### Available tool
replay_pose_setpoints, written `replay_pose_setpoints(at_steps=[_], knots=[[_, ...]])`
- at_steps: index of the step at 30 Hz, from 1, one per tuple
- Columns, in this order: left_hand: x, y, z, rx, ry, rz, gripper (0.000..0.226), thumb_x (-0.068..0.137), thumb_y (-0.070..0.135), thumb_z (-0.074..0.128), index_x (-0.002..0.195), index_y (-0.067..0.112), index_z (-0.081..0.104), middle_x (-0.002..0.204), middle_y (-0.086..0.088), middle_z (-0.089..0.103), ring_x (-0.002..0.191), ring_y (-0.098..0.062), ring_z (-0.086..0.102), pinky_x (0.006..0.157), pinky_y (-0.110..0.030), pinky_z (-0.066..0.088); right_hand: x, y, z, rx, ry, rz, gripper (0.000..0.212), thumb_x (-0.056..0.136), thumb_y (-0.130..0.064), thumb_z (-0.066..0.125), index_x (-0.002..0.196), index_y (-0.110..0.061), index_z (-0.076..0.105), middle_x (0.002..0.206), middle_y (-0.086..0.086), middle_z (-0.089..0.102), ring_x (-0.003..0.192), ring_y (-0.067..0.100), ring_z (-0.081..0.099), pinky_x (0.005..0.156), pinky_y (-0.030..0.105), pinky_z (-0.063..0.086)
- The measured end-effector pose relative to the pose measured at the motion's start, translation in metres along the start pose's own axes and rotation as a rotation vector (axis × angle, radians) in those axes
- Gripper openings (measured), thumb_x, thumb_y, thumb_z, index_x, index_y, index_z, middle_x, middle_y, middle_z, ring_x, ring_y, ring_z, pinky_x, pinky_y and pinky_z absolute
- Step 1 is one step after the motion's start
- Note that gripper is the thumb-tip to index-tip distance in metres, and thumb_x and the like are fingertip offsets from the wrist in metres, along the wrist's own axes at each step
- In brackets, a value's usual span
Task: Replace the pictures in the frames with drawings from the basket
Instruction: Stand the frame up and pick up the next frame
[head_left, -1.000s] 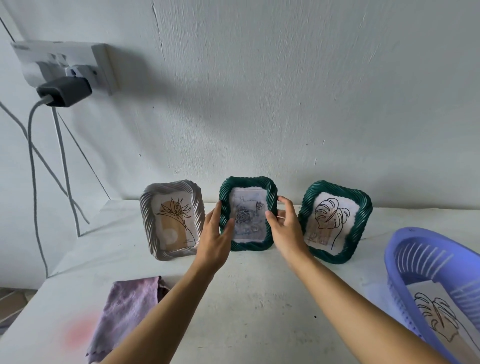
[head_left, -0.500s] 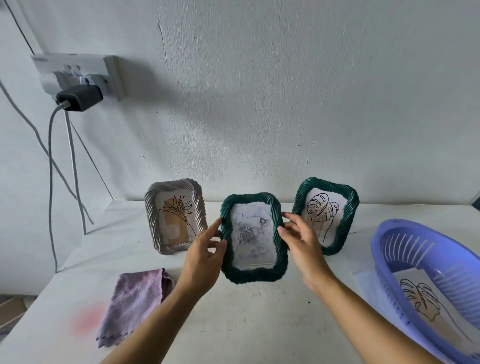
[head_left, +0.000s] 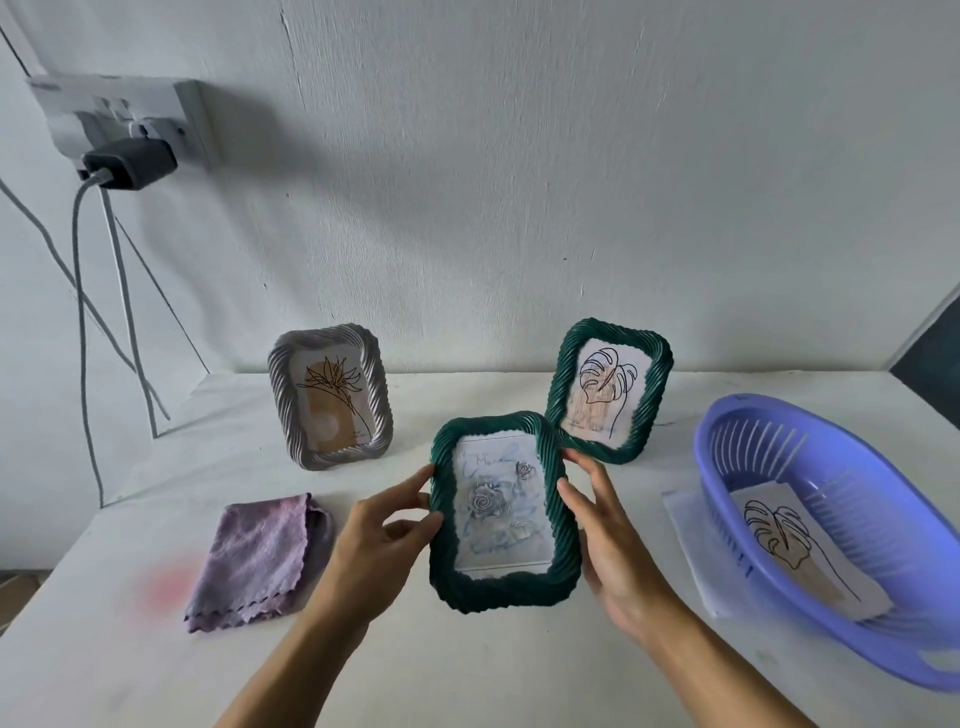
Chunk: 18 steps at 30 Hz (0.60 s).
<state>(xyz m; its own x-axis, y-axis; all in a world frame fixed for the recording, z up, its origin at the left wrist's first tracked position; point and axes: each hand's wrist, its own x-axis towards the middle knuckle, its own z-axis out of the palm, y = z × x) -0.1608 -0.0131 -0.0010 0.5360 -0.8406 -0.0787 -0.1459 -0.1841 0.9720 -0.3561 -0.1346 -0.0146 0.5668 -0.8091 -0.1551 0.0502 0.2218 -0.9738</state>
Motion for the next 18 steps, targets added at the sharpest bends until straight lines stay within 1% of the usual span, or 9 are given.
replay_pose_setpoints(at_steps=[4, 8, 11, 12, 13, 15, 16, 17, 18], knots=[[-0.008, 0.000, 0.005, 0.006, -0.009, -0.006, 0.047, 0.090, 0.012, 0.072, 0.123, 0.044, 0.063, 0.098, 0.005, 0.074, 0.073, -0.008, 0.070, 0.074, -0.027, 0.049, -0.009, 0.002, -0.009, -0.010, 0.006, -0.011, 0.032, 0.102, -0.033, 0.050, 0.133, -0.039, 0.051, 0.125, -0.007, 0.069, 0.118, 0.014, 0.064, 0.103, 0.041, 0.048], [-0.009, -0.011, 0.013, 0.079, -0.022, -0.001, 0.048, 0.088, 0.009, 0.074, 0.117, 0.045, 0.064, 0.095, 0.004, 0.075, 0.075, -0.018, 0.074, 0.075, -0.028, 0.054, -0.017, 0.007, -0.017, -0.032, 0.054, 0.022, 0.027, 0.100, -0.031, 0.055, 0.124, -0.044, 0.057, 0.118, -0.006, 0.072, 0.112, 0.018, 0.067, 0.091, 0.036, 0.053], [-0.007, -0.032, 0.024, 0.175, -0.059, -0.007, 0.048, 0.088, 0.009, 0.073, 0.118, 0.045, 0.063, 0.094, 0.008, 0.076, 0.074, -0.015, 0.074, 0.082, -0.039, 0.059, -0.019, 0.016, -0.024, -0.156, 0.128, -0.003, 0.025, 0.099, -0.033, 0.059, 0.118, -0.049, 0.059, 0.106, 0.003, 0.074, 0.106, 0.029, 0.066, 0.100, 0.046, 0.050], [-0.006, -0.039, 0.029, 0.221, -0.079, 0.000, 0.046, 0.089, 0.012, 0.073, 0.122, 0.043, 0.063, 0.095, 0.011, 0.076, 0.074, -0.010, 0.073, 0.082, -0.035, 0.059, -0.020, 0.015, -0.024, -0.183, 0.144, -0.018, 0.025, 0.098, -0.033, 0.060, 0.116, -0.050, 0.060, 0.104, 0.007, 0.074, 0.105, 0.032, 0.065, 0.099, 0.044, 0.049], [-0.006, -0.044, 0.034, 0.284, -0.091, 0.013, 0.044, 0.090, 0.016, 0.072, 0.125, 0.040, 0.063, 0.098, 0.014, 0.075, 0.075, -0.004, 0.070, 0.080, -0.026, 0.057, -0.020, 0.014, -0.025, -0.202, 0.150, -0.031, 0.024, 0.098, -0.033, 0.060, 0.114, -0.051, 0.060, 0.103, 0.012, 0.073, 0.105, 0.034, 0.063, 0.098, 0.042, 0.049], [-0.006, -0.051, 0.043, 0.411, -0.075, 0.070, 0.039, 0.089, 0.022, 0.073, 0.126, 0.033, 0.066, 0.102, 0.019, 0.071, 0.077, 0.001, 0.064, 0.073, -0.008, 0.047, -0.019, 0.008, -0.025, -0.247, 0.142, -0.043, 0.023, 0.098, -0.035, 0.060, 0.113, -0.052, 0.059, 0.107, 0.024, 0.066, 0.106, 0.040, 0.058, 0.098, 0.047, 0.048], [-0.006, -0.055, 0.048, 0.454, -0.062, 0.106, 0.037, 0.088, 0.024, 0.074, 0.124, 0.030, 0.068, 0.102, 0.019, 0.069, 0.078, 0.001, 0.060, 0.071, -0.006, 0.042, -0.017, 0.006, -0.025, -0.275, 0.137, -0.043, 0.022, 0.098, -0.036, 0.060, 0.113, -0.052, 0.058, 0.107, 0.028, 0.063, 0.104, 0.043, 0.056, 0.097, 0.050, 0.047], [-0.006, -0.057, 0.051, 0.484, -0.057, 0.132, 0.037, 0.087, 0.025, 0.075, 0.124, 0.028, 0.068, 0.102, 0.019, 0.068, 0.077, 0.001, 0.058, 0.071, -0.005, 0.040, -0.015, 0.005, -0.025, -0.304, 0.136, -0.046, 0.023, 0.098, -0.035, 0.060, 0.113, -0.052, 0.058, 0.102, 0.030, 0.062, 0.097, 0.045, 0.055, 0.091, 0.051, 0.048], [-0.006, -0.059, 0.055, 0.503, -0.057, 0.149, 0.038, 0.087, 0.026, 0.076, 0.124, 0.028, 0.069, 0.102, 0.018, 0.068, 0.077, 0.001, 0.056, 0.073, -0.005, 0.038, -0.013, 0.004, -0.026, -0.334, 0.136, -0.054, 0.023, 0.098, -0.034, 0.060, 0.113, -0.051, 0.058, 0.091, 0.028, 0.063, 0.085, 0.044, 0.054, 0.079, 0.048, 0.049]])
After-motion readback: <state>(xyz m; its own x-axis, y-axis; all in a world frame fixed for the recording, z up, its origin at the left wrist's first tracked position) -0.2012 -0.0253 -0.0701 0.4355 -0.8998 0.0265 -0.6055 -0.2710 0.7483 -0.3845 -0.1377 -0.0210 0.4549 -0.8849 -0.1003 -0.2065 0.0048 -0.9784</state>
